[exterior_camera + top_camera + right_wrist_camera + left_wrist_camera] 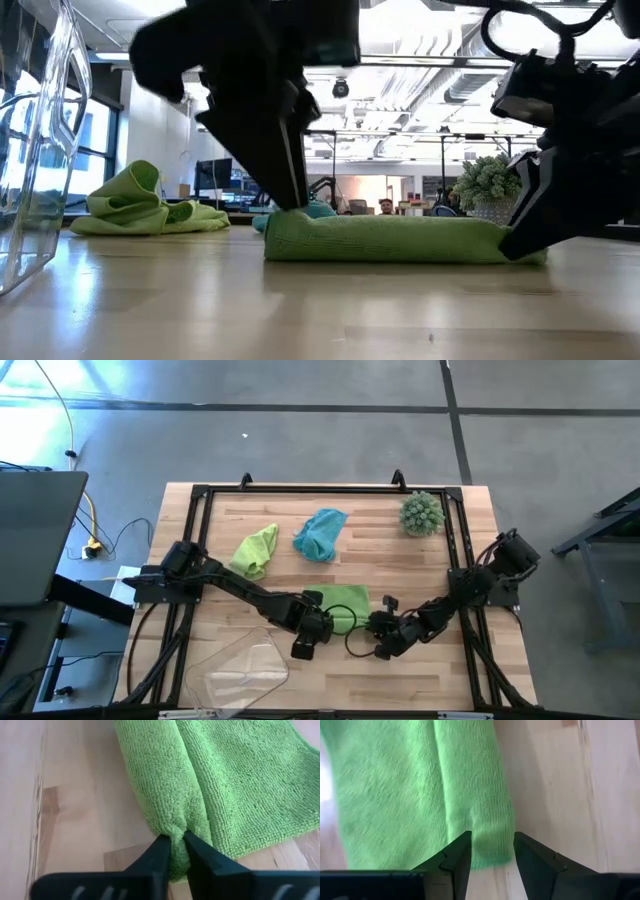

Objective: Roll microfiber towels into tight, uniform cylinder then place into a basket
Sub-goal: Roll the green microfiber cloth

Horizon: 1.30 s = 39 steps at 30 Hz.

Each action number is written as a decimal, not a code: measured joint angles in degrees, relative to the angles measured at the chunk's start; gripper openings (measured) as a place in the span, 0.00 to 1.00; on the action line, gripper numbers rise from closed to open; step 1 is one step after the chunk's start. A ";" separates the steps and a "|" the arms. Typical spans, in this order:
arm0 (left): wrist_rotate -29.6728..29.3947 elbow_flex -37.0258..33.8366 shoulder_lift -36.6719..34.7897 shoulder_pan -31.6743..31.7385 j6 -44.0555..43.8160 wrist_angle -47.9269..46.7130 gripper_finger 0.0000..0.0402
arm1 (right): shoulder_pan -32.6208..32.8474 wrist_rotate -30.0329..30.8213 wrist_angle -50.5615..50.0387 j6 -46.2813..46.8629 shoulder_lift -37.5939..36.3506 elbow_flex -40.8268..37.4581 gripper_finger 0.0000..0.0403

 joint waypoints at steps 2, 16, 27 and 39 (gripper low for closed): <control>-1.04 0.04 -0.72 -0.37 -0.48 -0.60 0.34 | -0.70 -1.35 0.29 0.00 -0.26 0.00 0.03; -6.60 0.13 -2.89 -3.41 -1.18 -2.97 0.34 | -15.19 -31.70 -2.44 2.09 -9.83 -0.85 0.00; -17.20 0.15 -2.89 -3.53 -1.24 -2.29 0.34 | -27.22 -50.99 4.17 10.69 -10.90 -6.24 0.00; -17.66 0.17 -2.89 -3.96 2.97 3.75 0.35 | -32.31 -57.65 9.09 12.33 -10.96 -7.39 0.00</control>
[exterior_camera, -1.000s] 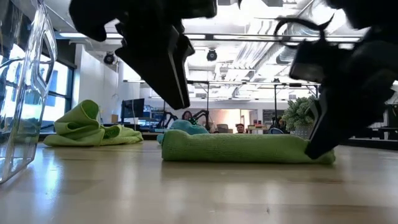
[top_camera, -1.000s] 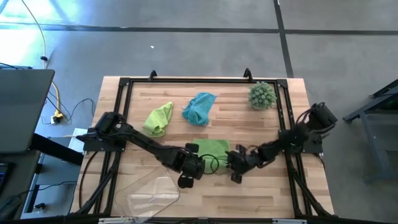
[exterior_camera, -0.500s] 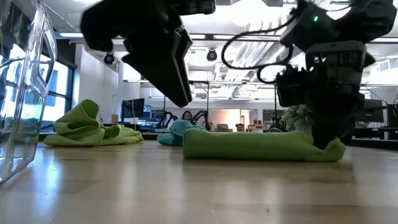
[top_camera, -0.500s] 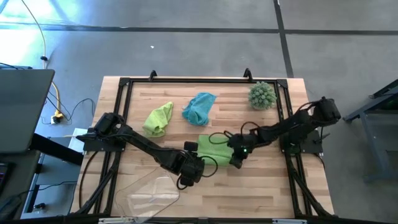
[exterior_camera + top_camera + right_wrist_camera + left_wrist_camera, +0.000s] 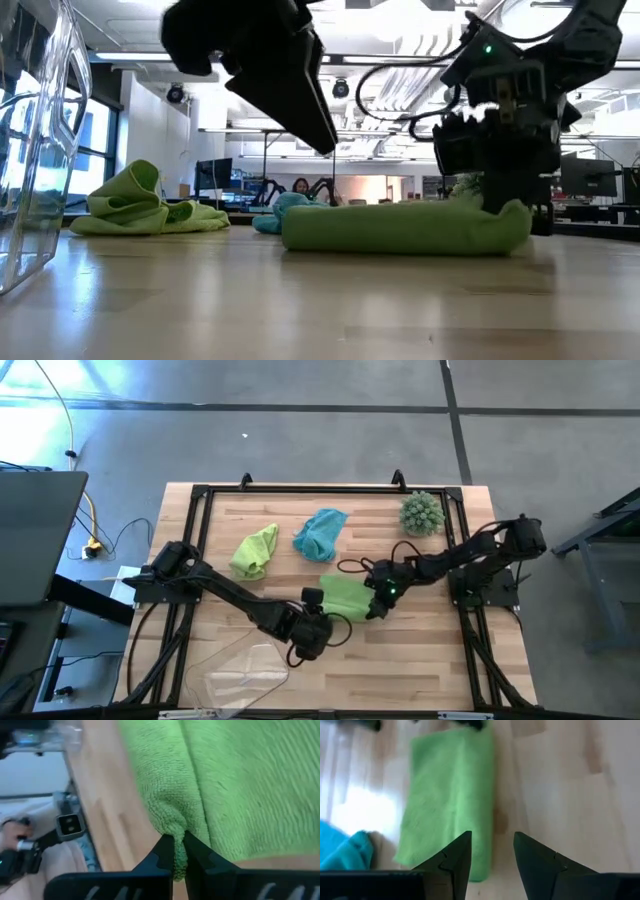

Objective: Roll microfiber towels into tight, uniform cylinder then place into a basket
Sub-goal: Roll the green microfiber cloth

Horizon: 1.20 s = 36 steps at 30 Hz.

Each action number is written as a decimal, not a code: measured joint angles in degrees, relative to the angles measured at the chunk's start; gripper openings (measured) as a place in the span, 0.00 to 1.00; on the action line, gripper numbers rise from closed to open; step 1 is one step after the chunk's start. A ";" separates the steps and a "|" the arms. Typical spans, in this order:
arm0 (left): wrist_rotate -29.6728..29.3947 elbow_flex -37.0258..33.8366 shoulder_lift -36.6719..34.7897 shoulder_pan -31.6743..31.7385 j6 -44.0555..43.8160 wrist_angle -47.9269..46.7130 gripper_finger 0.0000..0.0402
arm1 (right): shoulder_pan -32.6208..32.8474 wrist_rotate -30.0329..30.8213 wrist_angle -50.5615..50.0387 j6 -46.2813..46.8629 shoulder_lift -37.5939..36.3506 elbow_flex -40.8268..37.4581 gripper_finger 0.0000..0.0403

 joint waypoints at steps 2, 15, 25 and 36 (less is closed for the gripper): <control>1.67 0.06 0.63 0.04 2.47 1.16 0.35 | -1.14 0.02 -1.90 -0.52 0.00 0.00 0.00; -3.85 0.04 6.58 5.21 9.58 2.73 0.38 | -5.90 -0.22 -5.58 -5.22 1.06 0.13 0.00; 7.15 0.04 8.02 8.64 3.06 2.18 0.33 | -6.22 -0.10 -5.43 -7.34 1.07 0.13 0.00; 21.16 -7.13 4.08 10.42 0.19 8.19 0.03 | -6.24 -0.21 -5.60 -15.53 -4.06 0.13 0.20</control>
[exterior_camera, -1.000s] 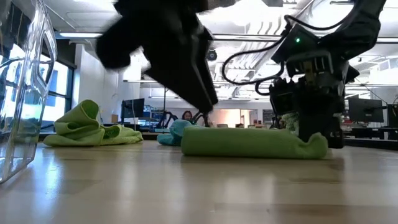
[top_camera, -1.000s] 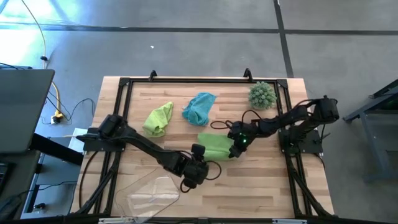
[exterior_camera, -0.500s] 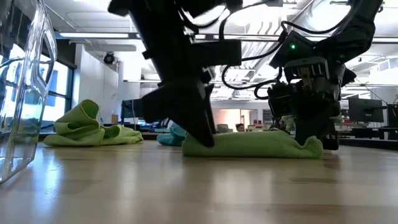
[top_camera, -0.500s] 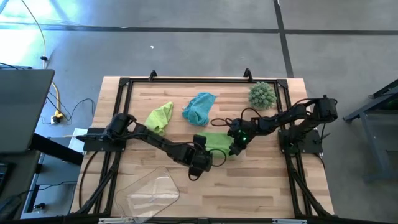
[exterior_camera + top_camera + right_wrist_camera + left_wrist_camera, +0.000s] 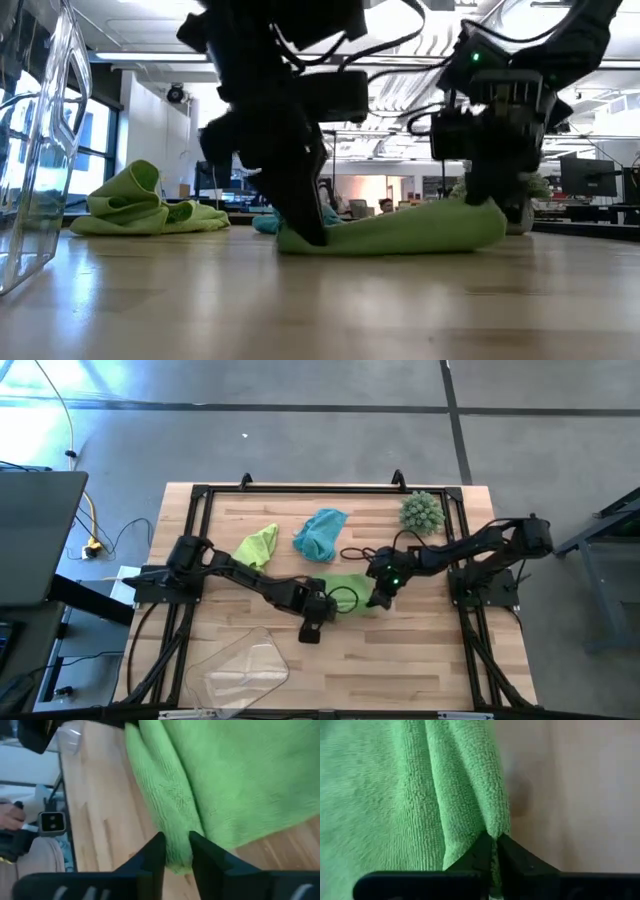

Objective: Roll microfiber towels into tight, uniform cylinder then place into a basket
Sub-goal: Roll the green microfiber cloth

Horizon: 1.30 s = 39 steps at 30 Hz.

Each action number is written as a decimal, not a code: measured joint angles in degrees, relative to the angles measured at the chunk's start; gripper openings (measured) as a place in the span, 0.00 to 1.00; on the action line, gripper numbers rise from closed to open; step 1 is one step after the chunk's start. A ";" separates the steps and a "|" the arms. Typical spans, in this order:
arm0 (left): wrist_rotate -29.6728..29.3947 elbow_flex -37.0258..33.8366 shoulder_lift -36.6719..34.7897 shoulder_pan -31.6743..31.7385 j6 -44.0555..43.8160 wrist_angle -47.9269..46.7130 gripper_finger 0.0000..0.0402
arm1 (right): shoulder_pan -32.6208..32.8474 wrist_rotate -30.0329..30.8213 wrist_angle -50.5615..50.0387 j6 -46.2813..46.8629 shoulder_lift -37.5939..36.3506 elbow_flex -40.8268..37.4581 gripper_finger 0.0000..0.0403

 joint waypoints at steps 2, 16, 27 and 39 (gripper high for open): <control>5.12 -3.13 -2.04 0.52 -0.05 5.23 0.03 | 0.00 -0.05 -0.91 -1.56 -2.13 0.00 0.24; 21.43 -13.95 -5.60 6.34 -10.77 17.08 0.01 | 20.92 29.29 -1.28 -30.87 -12.20 0.00 0.28; 21.17 -13.96 -5.65 6.02 -12.44 16.85 0.00 | 37.71 52.92 15.01 -37.14 -4.33 0.02 0.28; 20.83 -13.99 -5.63 6.02 -12.85 16.95 0.00 | 40.99 57.39 14.88 -40.43 7.87 3.41 0.28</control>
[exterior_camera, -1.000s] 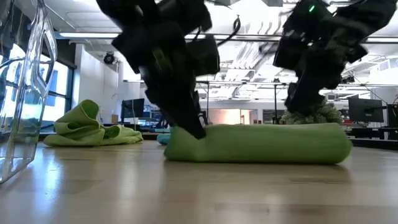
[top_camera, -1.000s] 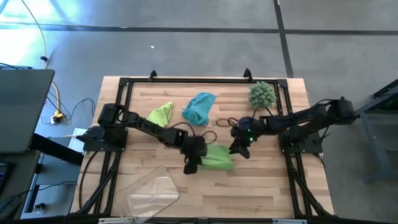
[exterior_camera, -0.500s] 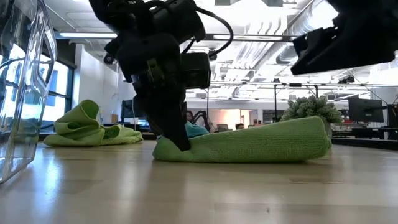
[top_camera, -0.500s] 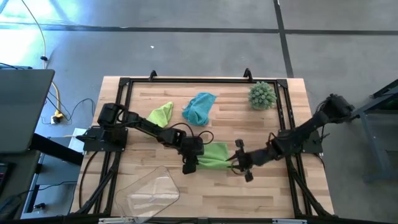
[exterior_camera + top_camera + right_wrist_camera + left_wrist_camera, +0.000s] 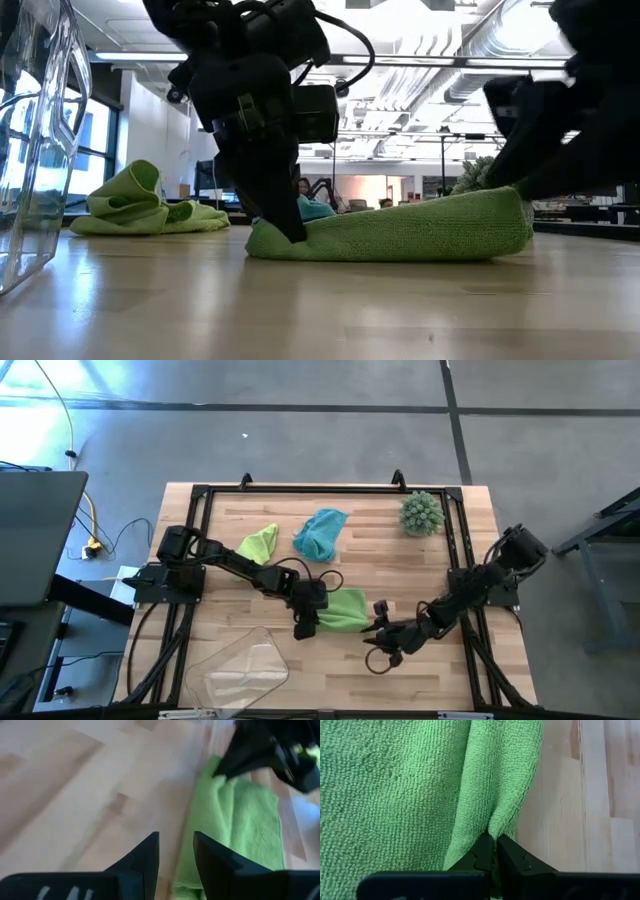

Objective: Roll microfiber towels into tight, uniform cylinder then place into a basket
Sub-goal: Roll the green microfiber cloth

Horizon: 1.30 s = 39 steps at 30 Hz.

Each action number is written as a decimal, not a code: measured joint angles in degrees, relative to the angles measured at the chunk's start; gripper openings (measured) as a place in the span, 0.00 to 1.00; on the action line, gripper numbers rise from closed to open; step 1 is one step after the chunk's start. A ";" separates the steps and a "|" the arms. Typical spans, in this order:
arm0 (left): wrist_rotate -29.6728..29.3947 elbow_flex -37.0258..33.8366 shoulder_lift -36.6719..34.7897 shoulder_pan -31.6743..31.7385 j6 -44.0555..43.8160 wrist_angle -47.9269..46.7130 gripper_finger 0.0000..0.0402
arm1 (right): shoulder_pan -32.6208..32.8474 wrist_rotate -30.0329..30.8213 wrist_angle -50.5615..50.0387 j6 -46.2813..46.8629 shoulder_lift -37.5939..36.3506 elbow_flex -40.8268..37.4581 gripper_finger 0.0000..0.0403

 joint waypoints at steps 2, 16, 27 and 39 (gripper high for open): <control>-0.03 0.00 0.00 0.00 -0.12 0.01 0.00 | -1.26 -0.24 -0.44 1.40 0.47 -0.05 0.28; -0.08 0.00 0.02 -0.28 -1.12 -0.14 0.02 | -9.81 -6.95 -5.88 6.14 1.78 -0.13 0.46; -0.04 0.04 -0.70 -0.26 -1.57 -1.38 0.10 | -12.73 -9.04 -7.64 16.37 5.58 -0.26 0.46; -5.05 2.31 -8.83 0.36 9.83 -17.85 0.30 | -14.66 -10.80 -4.89 24.67 6.82 -0.33 0.11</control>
